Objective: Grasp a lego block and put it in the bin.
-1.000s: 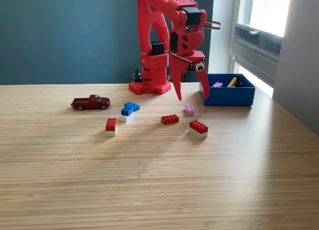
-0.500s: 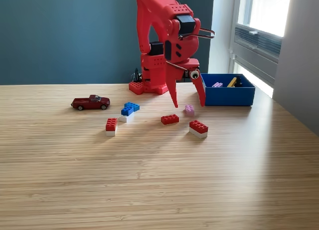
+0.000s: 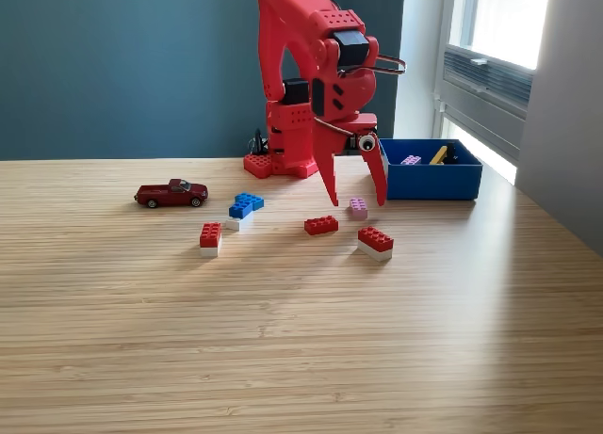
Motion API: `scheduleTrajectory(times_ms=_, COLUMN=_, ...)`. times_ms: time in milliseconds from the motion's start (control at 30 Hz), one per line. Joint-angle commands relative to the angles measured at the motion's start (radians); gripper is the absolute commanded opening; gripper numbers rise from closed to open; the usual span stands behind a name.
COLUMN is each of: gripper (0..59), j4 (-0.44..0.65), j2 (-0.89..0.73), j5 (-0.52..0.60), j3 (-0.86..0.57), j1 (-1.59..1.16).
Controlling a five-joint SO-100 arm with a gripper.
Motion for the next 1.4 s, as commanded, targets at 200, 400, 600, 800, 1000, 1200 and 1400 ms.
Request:
scheduleTrajectory(times_ms=200, gripper=26.3, j4=-0.009, j2=-0.172, j5=0.051, j3=-0.057, j1=-0.025)
scheduleTrajectory(times_ms=400, gripper=23.8, j4=0.002, j2=-0.265, j5=0.089, j3=-0.118, j1=-0.043)
scheduleTrajectory(times_ms=600, gripper=6.2, j4=0.000, j2=-0.307, j5=0.207, j3=-0.170, j1=-0.083)
scheduleTrajectory(times_ms=800, gripper=0.6, j4=0.000, j2=-0.308, j5=0.324, j3=-0.204, j1=-0.121)
scheduleTrajectory(times_ms=1000, gripper=0.1, j4=0.094, j2=-0.307, j5=0.397, j3=-0.296, j1=-0.132)
scheduleTrajectory(times_ms=1200, gripper=0.1, j4=0.193, j2=-0.296, j5=0.422, j3=-0.405, j1=-0.127)
scheduleTrajectory(times_ms=1400, gripper=0.1, j4=0.253, j2=-0.293, j5=0.423, j3=-0.457, j1=-0.146)
